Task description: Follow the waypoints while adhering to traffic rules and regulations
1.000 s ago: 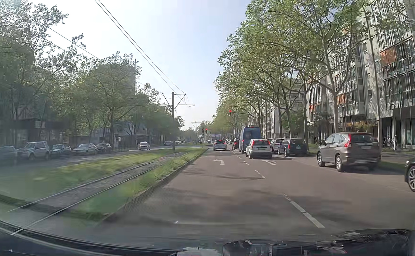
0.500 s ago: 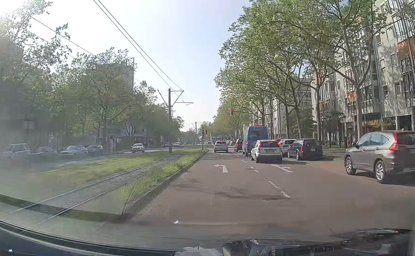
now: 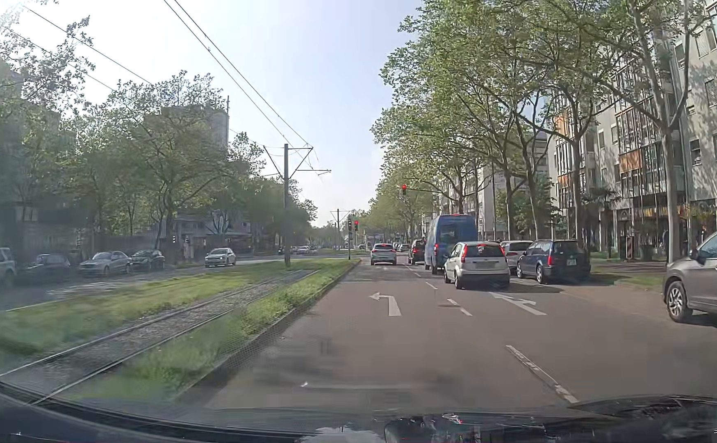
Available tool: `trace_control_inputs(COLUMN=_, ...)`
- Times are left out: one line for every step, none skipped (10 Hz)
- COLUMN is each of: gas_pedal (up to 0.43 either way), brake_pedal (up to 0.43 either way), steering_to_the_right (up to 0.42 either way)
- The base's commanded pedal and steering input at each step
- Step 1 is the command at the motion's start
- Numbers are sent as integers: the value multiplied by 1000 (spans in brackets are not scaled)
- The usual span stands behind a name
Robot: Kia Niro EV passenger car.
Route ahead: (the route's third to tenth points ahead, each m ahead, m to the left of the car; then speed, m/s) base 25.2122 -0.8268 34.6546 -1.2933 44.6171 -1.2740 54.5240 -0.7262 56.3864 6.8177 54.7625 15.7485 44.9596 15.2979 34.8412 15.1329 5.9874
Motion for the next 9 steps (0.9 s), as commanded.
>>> trace_control_inputs(gas_pedal=0, brake_pedal=152, steering_to_the_right=-2)
trace_control_inputs(gas_pedal=0, brake_pedal=152, steering_to_the_right=-2)
trace_control_inputs(gas_pedal=0, brake_pedal=152, steering_to_the_right=-1)
trace_control_inputs(gas_pedal=0, brake_pedal=152, steering_to_the_right=1)
trace_control_inputs(gas_pedal=0, brake_pedal=152, steering_to_the_right=2)
trace_control_inputs(gas_pedal=0, brake_pedal=146, steering_to_the_right=1)
trace_control_inputs(gas_pedal=0, brake_pedal=134, steering_to_the_right=0)
trace_control_inputs(gas_pedal=0, brake_pedal=134, steering_to_the_right=1)
trace_control_inputs(gas_pedal=0, brake_pedal=128, steering_to_the_right=5)
